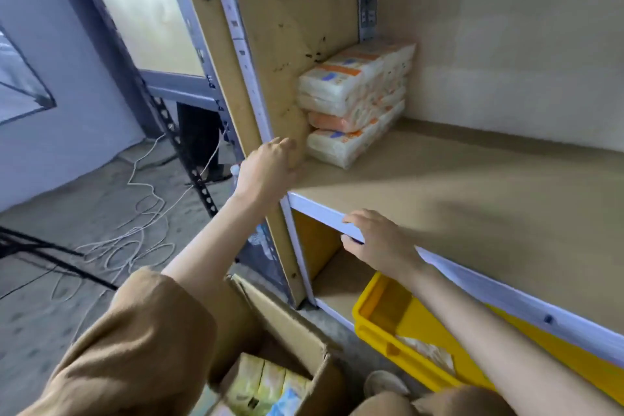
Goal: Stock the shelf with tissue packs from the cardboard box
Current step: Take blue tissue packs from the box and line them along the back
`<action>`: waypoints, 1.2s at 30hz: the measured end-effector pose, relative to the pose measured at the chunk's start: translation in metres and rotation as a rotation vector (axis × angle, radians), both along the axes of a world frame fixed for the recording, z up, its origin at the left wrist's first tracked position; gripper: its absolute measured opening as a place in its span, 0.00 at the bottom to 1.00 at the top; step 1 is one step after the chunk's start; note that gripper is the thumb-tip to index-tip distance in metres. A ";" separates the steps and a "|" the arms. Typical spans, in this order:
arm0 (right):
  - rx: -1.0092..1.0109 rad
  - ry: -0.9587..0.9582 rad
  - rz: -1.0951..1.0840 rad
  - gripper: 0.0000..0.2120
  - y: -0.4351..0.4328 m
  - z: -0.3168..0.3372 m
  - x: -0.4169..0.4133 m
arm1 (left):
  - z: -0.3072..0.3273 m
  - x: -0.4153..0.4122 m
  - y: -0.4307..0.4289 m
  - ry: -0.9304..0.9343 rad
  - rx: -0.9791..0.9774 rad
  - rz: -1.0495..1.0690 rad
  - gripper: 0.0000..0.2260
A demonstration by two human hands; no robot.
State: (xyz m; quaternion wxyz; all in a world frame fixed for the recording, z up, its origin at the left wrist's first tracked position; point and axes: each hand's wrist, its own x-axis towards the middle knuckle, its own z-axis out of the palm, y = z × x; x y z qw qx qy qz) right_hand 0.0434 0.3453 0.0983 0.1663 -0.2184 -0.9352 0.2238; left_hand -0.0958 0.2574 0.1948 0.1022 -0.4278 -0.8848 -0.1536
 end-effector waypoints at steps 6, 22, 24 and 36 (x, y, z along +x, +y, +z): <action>-0.046 -0.258 0.266 0.19 -0.069 -0.028 -0.017 | -0.084 0.007 -0.109 -0.171 -0.151 0.179 0.15; 0.026 -0.894 0.618 0.20 -0.177 -0.186 -0.095 | -0.254 -0.041 -0.304 -0.527 -0.412 0.541 0.18; 0.033 -1.003 0.670 0.23 -0.185 -0.206 -0.103 | -0.270 -0.049 -0.314 -0.585 -0.432 0.569 0.21; 0.031 -1.590 0.864 0.46 -0.214 -0.260 -0.128 | -0.314 -0.054 -0.322 -0.858 -0.449 0.470 0.25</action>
